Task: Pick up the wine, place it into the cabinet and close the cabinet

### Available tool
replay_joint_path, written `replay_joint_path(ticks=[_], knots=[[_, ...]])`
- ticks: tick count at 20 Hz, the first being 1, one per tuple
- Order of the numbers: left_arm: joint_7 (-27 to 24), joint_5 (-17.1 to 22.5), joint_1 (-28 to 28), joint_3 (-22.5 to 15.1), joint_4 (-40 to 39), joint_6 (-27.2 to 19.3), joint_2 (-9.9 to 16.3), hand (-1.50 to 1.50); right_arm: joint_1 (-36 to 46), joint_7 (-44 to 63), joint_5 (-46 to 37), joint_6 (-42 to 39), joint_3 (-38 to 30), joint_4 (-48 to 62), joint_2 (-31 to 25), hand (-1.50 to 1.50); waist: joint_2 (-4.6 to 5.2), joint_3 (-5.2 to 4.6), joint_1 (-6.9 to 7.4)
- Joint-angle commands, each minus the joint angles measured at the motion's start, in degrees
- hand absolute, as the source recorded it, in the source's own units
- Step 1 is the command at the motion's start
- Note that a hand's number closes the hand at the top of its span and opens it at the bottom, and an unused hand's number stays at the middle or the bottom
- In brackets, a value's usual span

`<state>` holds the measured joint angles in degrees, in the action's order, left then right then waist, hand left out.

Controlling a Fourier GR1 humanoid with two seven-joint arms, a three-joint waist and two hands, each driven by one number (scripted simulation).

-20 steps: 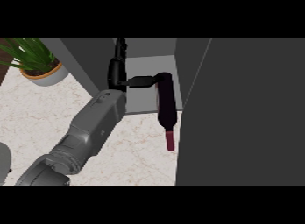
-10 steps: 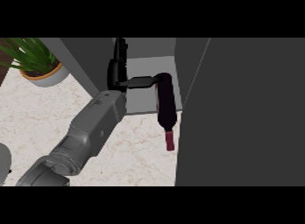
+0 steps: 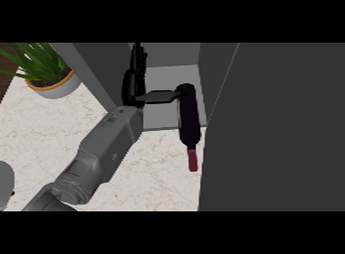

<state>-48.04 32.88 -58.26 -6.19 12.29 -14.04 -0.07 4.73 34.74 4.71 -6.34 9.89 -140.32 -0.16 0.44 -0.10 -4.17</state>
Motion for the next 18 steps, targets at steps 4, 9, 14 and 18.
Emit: replay_joint_path(ticks=[4,9,14,18], knots=[[2.7,9.5,11.9,-12.6,14.3,-4.4,0.1,-1.50,-1.5,-0.1,3.5,-1.7,-3.8,-1.5,-2.0,-1.50,-0.75,0.11,1.55],[4.8,11.9,18.6,-22.9,27.2,-13.3,0.1,-1.50,0.6,0.6,3.4,-0.2,-5.4,-1.9,-2.0,-1.50,-0.63,0.11,3.29],[4.9,12.9,25.4,-32.8,40.8,-24.1,0.1,-1.50,-4.3,1.4,-0.4,0.7,-1.0,-6.3,-0.9,-1.50,-0.66,0.09,3.50],[7.7,6.5,29.5,-31.3,48.7,-26.2,1.0,-1.50,-5.8,0.8,2.5,-0.5,-3.1,-7.4,-1.9,-1.50,-0.68,0.12,4.21]])
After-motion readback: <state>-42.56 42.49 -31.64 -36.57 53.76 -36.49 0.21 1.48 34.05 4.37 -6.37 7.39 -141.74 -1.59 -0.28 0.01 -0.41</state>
